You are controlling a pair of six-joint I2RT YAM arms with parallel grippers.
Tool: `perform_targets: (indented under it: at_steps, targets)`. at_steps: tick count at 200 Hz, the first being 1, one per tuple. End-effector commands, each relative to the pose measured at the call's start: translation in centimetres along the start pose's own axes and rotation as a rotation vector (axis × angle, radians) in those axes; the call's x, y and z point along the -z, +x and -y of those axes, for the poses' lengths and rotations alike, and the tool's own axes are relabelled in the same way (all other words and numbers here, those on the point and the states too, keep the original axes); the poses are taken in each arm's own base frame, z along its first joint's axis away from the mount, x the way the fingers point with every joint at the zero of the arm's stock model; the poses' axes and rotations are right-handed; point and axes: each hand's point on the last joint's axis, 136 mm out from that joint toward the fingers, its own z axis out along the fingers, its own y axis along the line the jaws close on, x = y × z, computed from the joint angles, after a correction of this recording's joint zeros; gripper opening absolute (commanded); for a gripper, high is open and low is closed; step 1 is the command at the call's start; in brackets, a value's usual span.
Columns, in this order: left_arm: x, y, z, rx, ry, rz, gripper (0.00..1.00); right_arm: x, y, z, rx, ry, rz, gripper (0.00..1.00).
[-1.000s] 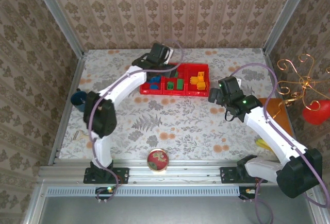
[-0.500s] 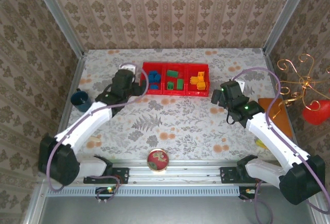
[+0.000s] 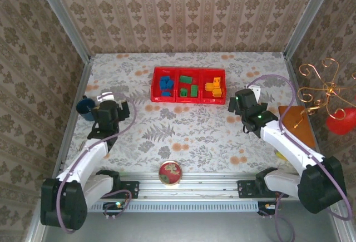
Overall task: Sort the legos into containers by color
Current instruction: Reset both arms
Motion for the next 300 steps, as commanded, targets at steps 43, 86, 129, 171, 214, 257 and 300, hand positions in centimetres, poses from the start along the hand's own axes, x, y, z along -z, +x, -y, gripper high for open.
perform_targets:
  at_steps: [43,86,129,171,214,257,300]
  targets:
    - [-2.7,-1.6,-0.2,-0.02,0.082,0.167,1.0,-1.8,-2.0,0.3,0.063,0.041,0.149,1.0]
    - [-4.3,-1.1,0.9,-0.079,0.143,0.197,1.0,-2.2,-2.8,0.7,0.075,0.035,0.225,1.0]
    - [-4.9,-0.4,2.0,-0.123,0.208,0.222,1.0,-2.9,-3.0,1.4,0.051,0.015,0.241,1.0]
    - [-5.6,1.1,4.0,-0.172,0.309,0.214,1.0,-3.3,-3.0,2.3,0.036,0.015,0.266,1.0]
    - [-7.2,2.6,5.3,-0.175,0.421,0.168,1.0,-4.0,-2.6,3.2,0.03,-0.015,0.326,1.0]
    - [-8.3,2.4,3.1,-0.116,0.302,0.139,1.0,-5.1,-2.3,3.1,0.046,-0.063,0.338,1.0]
    - [-8.4,2.4,3.2,-0.125,0.286,0.134,1.0,-6.2,-1.9,2.0,0.048,-0.125,0.352,1.0]
